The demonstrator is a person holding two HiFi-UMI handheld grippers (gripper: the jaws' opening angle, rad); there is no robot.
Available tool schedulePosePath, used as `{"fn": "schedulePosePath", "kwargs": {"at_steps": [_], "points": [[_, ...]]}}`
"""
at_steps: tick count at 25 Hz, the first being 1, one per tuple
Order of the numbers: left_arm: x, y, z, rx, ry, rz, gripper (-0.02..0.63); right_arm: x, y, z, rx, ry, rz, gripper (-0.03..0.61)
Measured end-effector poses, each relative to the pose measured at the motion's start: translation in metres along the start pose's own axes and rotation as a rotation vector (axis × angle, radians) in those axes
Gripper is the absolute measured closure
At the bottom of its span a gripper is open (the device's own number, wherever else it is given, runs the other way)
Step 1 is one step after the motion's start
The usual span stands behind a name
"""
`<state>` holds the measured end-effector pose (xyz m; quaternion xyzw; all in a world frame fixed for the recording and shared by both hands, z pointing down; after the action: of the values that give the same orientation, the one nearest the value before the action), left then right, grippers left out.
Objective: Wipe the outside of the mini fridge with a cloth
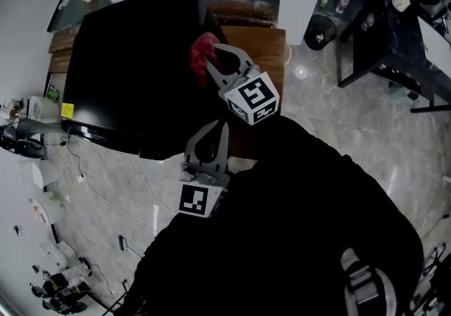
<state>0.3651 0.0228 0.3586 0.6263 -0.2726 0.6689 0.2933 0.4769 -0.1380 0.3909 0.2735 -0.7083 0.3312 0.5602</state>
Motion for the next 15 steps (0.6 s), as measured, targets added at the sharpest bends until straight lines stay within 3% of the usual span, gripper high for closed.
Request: {"fn": "schedulePosePath", "kwargs": {"at_steps": [2,5,15], "points": [[-0.001,-0.001,0.012,0.002,-0.033,0.008,0.607,-0.001,-0.015,0.008,0.024,-0.011,-0.001,0.509],[0.001,-0.001,0.024,-0.008,0.008,0.024,0.607,-0.002,-0.035,0.019,0.059,-0.013,-0.013,0.511],[-0.002,-0.002,0.037,-0.005,0.019,0.028,0.607,-0.011,-0.096,0.052,0.147,0.030,-0.073,0.514]]}}
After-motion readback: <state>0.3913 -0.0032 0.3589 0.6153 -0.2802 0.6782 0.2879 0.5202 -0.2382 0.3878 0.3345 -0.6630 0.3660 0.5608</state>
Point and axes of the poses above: the fingertips, and each gripper's own axes: z forward along the fingers, y to its left, x out of its underside, the point moved 9 cm from there along -z, backward along the fingers, and after that the axes turned 2 degrees about -x, right-handed, at the moved point
